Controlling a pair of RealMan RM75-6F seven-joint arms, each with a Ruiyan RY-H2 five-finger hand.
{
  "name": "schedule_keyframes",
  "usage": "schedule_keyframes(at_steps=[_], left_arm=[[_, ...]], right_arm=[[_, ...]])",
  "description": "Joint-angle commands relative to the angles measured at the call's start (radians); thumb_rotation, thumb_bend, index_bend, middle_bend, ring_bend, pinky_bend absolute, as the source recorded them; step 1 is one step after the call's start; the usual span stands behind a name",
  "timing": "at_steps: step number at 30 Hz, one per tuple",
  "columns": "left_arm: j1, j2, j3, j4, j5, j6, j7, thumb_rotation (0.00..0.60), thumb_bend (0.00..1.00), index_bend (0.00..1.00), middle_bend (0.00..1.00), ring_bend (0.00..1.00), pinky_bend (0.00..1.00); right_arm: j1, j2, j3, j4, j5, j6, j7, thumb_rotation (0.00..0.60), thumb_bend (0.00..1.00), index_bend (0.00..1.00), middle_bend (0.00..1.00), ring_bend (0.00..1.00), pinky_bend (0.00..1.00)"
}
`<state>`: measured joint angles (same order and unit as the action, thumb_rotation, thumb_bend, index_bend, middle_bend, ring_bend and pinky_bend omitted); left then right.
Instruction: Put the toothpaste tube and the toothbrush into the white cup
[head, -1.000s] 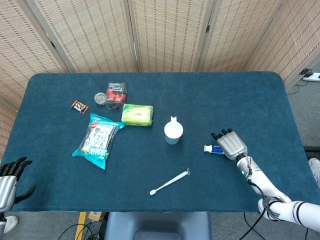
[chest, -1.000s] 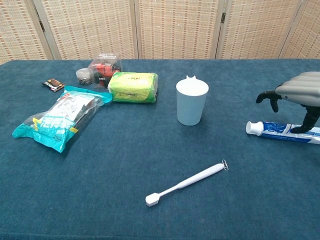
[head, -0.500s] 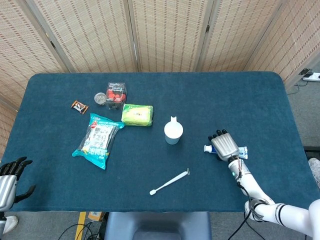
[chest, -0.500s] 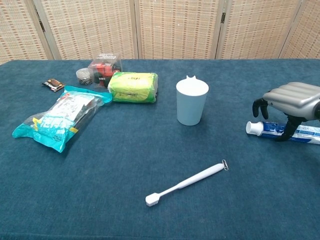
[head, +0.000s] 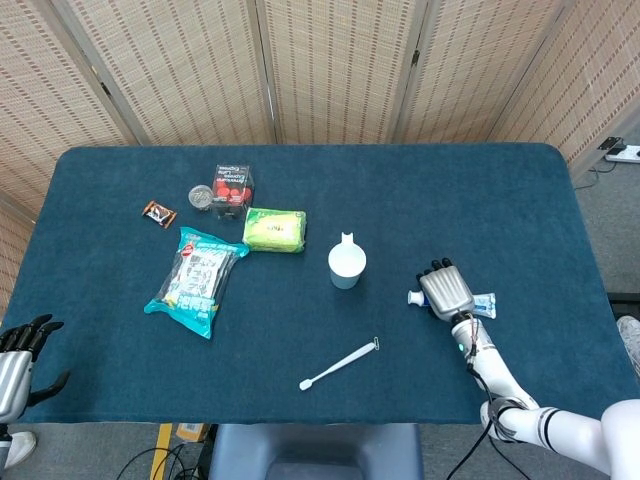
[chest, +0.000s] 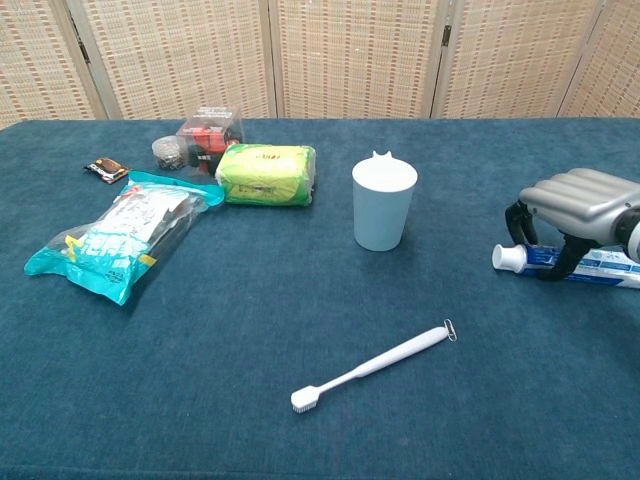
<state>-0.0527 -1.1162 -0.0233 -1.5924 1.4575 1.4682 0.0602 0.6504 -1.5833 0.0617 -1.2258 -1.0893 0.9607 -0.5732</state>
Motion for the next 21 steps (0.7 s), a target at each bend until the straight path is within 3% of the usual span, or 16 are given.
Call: schedule_keyframes(at_steps=[1, 13, 21], left_arm=[[0.001, -0.001, 0.0, 0.003, 0.0, 0.0, -0.002, 0.6, 0.31, 0.22, 0.17, 0.19, 0.19], [0.005, -0.001, 0.001, 0.01, -0.001, 0.003, -0.011, 0.6, 0.31, 0.22, 0.17, 0.19, 0.19], [0.005, 0.003, -0.002, 0.006, 0.001, 0.008, -0.011, 0.6, 0.31, 0.22, 0.17, 0.19, 0.19]], right_arm=[[0.0, -0.006, -0.001, 0.006, -0.002, -0.002, -0.009, 0.6, 0.19, 0.54, 0.49, 0.26, 0.24], [-0.022, 0.036, 0.008, -0.099, -0.115, 0.058, 0.113, 0.6, 0.49, 0.62, 0.55, 0.33, 0.24], [-0.049, 0.107, 0.026, -0.238, -0.269, 0.143, 0.365, 0.6, 0.53, 0.64, 0.57, 0.36, 0.26]])
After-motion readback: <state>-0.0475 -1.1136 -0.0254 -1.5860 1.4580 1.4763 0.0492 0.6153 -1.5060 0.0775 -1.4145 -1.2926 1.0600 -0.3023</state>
